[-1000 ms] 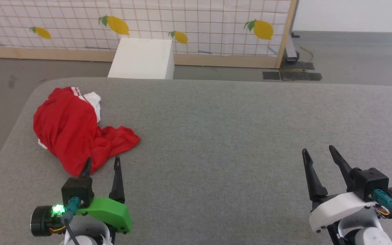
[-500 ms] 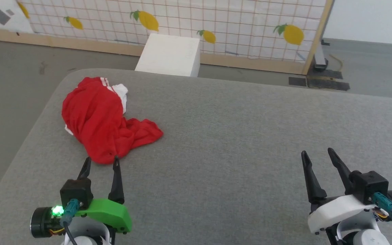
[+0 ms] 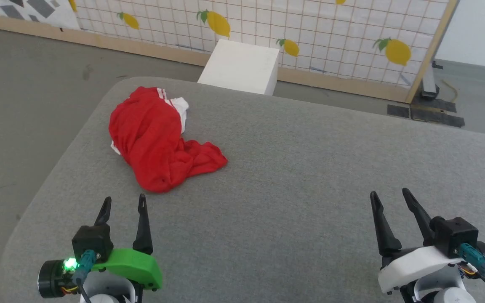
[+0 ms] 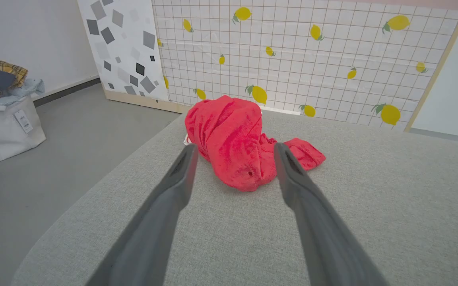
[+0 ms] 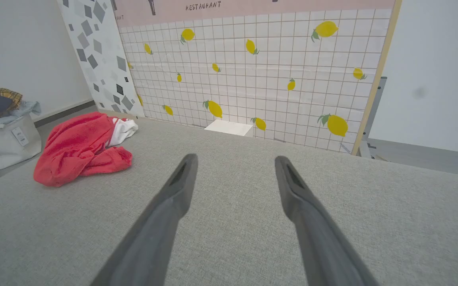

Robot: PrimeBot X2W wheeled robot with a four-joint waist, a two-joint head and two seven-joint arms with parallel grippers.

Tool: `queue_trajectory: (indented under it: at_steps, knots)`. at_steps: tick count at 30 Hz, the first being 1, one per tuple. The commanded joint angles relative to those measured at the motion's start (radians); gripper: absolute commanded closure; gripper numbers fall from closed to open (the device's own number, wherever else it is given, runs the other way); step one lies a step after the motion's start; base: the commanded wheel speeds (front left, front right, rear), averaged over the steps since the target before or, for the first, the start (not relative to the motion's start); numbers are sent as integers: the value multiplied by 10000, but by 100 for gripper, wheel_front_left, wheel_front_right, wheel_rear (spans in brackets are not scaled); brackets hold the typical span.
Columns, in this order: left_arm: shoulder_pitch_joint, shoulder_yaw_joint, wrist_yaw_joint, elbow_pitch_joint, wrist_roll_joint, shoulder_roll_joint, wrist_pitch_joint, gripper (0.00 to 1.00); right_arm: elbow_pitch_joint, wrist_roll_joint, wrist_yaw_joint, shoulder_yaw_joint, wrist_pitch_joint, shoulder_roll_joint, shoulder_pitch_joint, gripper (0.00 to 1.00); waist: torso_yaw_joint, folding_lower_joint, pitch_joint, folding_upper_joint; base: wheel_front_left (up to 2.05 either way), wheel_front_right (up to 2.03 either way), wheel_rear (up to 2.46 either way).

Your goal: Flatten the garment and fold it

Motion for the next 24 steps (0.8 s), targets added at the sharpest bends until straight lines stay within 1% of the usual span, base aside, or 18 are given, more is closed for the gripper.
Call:
queue_trajectory:
  at_steps: [1,24]
  knots:
    - [164,23,43,49,-46,-27,-122,0,58,112,-8,27,-114,4,89,0,152,0,-17,-1,0,0,0]
    - [272,84,148,323,-287,-37,-591,0,507,446,-11,127,-585,5,124,0,1158,0,-84,-1,0,0,0]
